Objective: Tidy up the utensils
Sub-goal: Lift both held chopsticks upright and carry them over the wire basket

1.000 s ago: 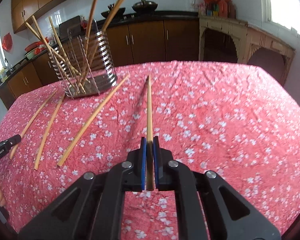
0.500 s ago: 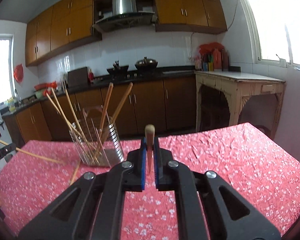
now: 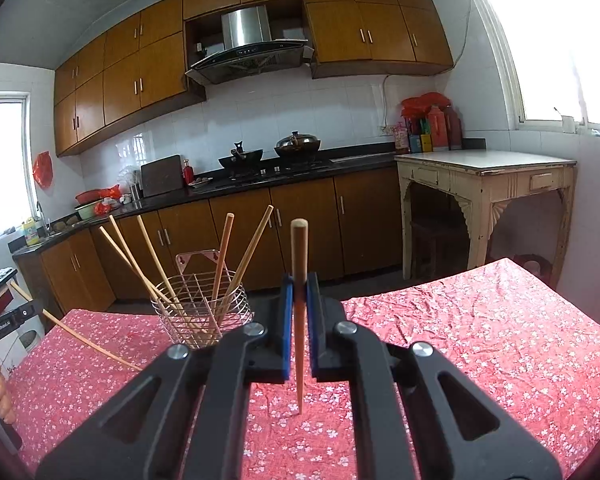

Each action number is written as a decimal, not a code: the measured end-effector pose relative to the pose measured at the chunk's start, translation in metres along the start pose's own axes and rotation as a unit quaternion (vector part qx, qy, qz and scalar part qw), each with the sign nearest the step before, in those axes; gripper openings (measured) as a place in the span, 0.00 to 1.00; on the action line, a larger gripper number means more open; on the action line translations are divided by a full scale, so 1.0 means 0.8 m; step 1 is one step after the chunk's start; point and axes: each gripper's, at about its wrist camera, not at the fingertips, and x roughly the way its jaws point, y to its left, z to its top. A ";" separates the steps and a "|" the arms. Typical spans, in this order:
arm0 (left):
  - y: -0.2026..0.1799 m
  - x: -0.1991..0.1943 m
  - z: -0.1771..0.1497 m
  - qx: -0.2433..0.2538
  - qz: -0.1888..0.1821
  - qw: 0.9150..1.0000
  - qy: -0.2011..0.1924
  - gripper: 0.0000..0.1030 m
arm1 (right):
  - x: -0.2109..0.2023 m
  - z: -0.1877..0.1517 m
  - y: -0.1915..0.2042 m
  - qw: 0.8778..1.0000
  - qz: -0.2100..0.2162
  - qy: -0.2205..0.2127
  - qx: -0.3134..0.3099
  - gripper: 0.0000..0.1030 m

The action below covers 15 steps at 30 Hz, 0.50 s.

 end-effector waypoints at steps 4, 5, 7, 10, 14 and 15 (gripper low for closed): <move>-0.001 0.001 0.005 0.001 0.002 1.000 -0.003 0.07 | 0.000 0.003 0.001 1.000 0.002 -0.006 0.003 0.07; -0.002 0.002 0.007 0.000 0.002 1.000 -0.004 0.07 | 0.000 0.006 0.000 1.000 0.003 -0.007 0.005 0.07; -0.004 0.003 0.012 0.000 0.003 1.000 -0.005 0.07 | 0.001 0.011 0.001 1.000 0.009 -0.007 0.009 0.07; -0.009 0.001 0.028 -0.002 -0.001 1.000 -0.011 0.07 | -0.002 0.026 0.004 0.999 0.027 -0.009 0.015 0.07; -0.022 -0.012 0.062 -0.002 -0.011 0.999 -0.034 0.07 | -0.018 0.065 0.011 0.997 0.071 -0.031 0.030 0.07; -0.025 -0.014 0.070 -0.003 -0.015 0.999 -0.039 0.07 | -0.022 0.074 0.014 0.995 0.083 -0.037 0.034 0.07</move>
